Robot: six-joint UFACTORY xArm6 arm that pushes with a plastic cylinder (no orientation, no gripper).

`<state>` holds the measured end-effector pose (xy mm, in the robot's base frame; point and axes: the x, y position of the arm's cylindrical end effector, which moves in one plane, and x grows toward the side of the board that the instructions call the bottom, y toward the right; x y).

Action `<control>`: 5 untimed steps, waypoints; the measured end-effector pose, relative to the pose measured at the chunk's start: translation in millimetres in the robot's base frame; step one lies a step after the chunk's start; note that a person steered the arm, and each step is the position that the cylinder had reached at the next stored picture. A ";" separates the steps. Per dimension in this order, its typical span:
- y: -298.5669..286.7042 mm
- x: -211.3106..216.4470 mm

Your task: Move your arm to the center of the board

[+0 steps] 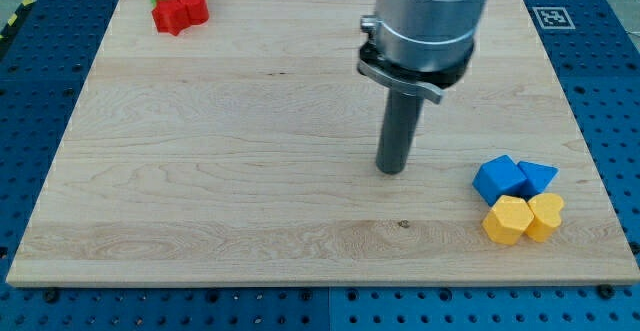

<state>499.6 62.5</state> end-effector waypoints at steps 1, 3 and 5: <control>-4.1 -0.8; -22.4 -0.8; -32.0 -0.8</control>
